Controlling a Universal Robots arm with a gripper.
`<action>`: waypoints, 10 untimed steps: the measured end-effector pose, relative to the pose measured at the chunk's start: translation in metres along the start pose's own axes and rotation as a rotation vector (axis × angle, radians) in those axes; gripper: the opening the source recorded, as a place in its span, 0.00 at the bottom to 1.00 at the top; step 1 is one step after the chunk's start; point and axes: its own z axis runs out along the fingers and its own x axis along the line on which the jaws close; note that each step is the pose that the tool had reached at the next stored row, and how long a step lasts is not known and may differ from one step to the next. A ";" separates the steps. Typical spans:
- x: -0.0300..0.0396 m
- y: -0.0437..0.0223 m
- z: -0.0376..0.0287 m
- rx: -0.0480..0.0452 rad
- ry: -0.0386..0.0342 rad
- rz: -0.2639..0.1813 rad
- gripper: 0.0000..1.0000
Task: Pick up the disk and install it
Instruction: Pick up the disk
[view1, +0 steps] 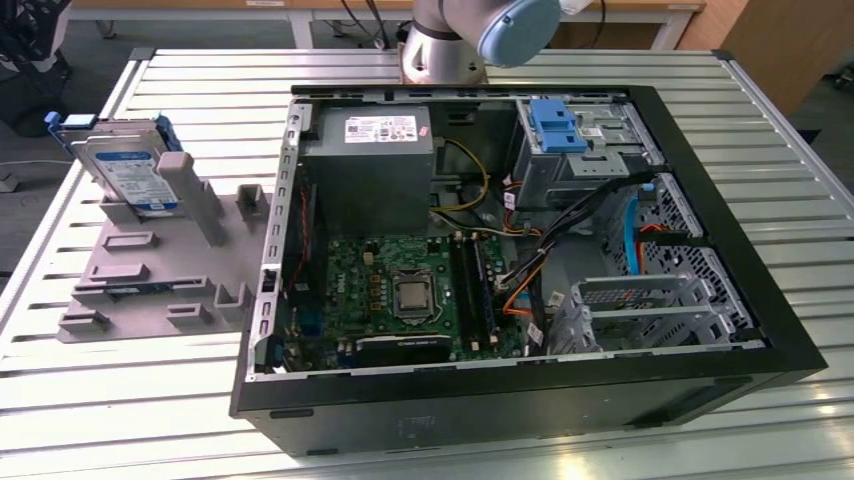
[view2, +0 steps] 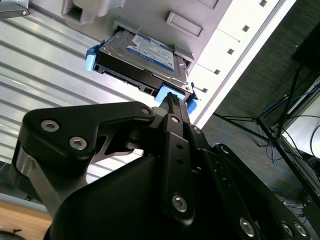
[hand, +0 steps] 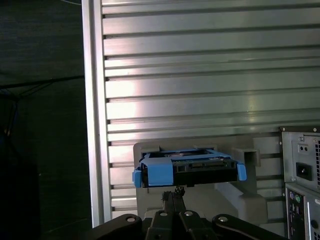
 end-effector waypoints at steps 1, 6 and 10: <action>0.0000 0.0000 0.0000 0.0000 0.0000 0.000 0.11; 0.0001 0.0000 0.0000 -0.0001 0.0007 -0.017 0.11; 0.0001 0.0000 0.0000 -0.0003 0.0018 -0.048 0.11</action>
